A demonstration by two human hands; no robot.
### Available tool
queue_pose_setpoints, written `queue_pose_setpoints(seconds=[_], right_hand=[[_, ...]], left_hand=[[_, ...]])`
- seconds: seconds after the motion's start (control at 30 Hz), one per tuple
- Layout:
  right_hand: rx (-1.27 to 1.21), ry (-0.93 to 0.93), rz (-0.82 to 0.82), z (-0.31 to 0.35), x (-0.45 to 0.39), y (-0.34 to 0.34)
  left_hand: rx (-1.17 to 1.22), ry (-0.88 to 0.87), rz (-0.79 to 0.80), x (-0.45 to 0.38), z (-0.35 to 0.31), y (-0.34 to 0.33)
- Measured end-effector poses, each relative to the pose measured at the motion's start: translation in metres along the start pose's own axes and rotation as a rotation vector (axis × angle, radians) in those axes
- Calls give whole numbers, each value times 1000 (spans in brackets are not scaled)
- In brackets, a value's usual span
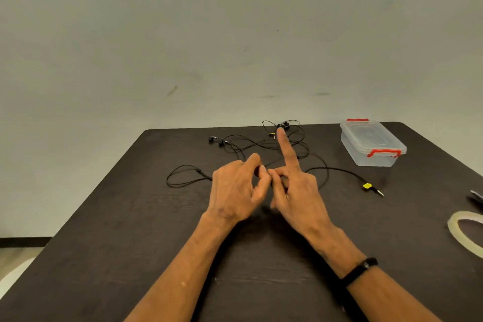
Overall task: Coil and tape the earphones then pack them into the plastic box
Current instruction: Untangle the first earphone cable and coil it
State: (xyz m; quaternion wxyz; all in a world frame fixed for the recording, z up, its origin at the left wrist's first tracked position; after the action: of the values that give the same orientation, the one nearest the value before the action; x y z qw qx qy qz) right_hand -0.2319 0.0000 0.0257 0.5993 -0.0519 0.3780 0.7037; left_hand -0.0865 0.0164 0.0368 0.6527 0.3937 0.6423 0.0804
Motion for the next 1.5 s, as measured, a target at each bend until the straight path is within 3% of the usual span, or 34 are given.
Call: queue_pose_setpoints(seconds=[0.1,0.27,0.4,0.67,0.87,0.97,1.07,1.2,1.27,1.5], right_hand=[[38,-15,79,-2,1,-7],[97,38,-91,0,-3,-4],[87,-48,-121,-7,-3,-2],[-295,-512,-353,-40,-11,14],[-630,-678,-553,-62,-15,22],[-675,-715,-612,-65,-12,25],[-408,-591,-478,-48,-8,27],[-114,-225,-64,-3,1,-1],[-48,-98,44,5,3,-10],[-149,-109,147,9,4,-5]], left_hand=[[16,27,-5,1,2,0],[40,46,19,6,-1,-6],[47,43,27,5,-1,-10],[-32,148,-67,3,26,13],[-177,213,-91,7,48,35],[-199,276,-125,8,54,46],[-176,246,-97,5,44,42],[-111,74,-69,0,14,31],[-54,-31,-51,-1,-5,25],[26,-37,-15,-2,-13,19]])
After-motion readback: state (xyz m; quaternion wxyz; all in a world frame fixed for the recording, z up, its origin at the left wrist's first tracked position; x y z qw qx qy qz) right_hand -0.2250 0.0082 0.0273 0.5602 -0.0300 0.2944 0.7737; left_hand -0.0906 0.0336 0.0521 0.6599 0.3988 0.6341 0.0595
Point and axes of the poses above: each hand's wrist, its own x-axis away from the middle knuckle, its own y-axis out of the back of the hand, z = x × y, the point moved 4 cm from there along -x, towards the middle knuckle, and after that the axes turned 8 degrees about -y, right-handed, at the moved point
